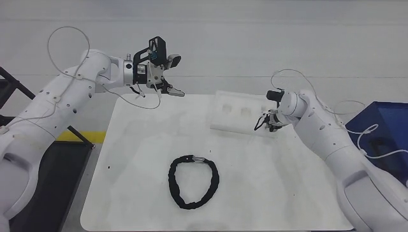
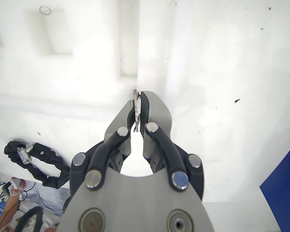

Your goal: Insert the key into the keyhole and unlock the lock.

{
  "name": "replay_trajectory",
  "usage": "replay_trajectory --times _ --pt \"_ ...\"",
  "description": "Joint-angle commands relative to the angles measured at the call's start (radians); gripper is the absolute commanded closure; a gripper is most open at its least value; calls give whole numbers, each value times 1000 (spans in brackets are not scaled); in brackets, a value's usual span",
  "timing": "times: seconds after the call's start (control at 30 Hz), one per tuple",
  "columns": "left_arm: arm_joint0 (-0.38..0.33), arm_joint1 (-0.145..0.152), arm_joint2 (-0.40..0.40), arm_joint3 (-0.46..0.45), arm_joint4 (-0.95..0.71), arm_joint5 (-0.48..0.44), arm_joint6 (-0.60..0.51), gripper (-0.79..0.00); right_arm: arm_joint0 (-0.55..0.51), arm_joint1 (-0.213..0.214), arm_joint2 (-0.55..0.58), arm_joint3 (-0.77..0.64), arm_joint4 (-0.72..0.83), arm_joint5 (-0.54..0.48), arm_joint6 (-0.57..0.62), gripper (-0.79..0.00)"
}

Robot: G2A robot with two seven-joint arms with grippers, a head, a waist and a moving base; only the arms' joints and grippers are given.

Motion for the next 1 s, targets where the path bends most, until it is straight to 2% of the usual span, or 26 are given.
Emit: replay_trajectory --times 0.0,0.2,0.4,0.77,0.9,0.97 --pt "0 0 0 0 0 0 0 -785 4 5 7 -10 -12 5 17 0" --pt "0 0 0 0 0 0 0 -785 6 31 53 -76 -15 -9 70 0" --pt "0 0 0 0 0 0 0 -785 -27 83 126 -256 -48 -25 146 0" --pt "0 0 0 0 0 0 0 -785 -244 206 435 -672 92 -172 281 0" --pt "0 0 0 0 0 0 0 -785 -314 229 527 -769 170 -222 281 0" --pt "0 0 0 0 0 0 0 -785 -365 240 591 -815 223 -246 222 0"
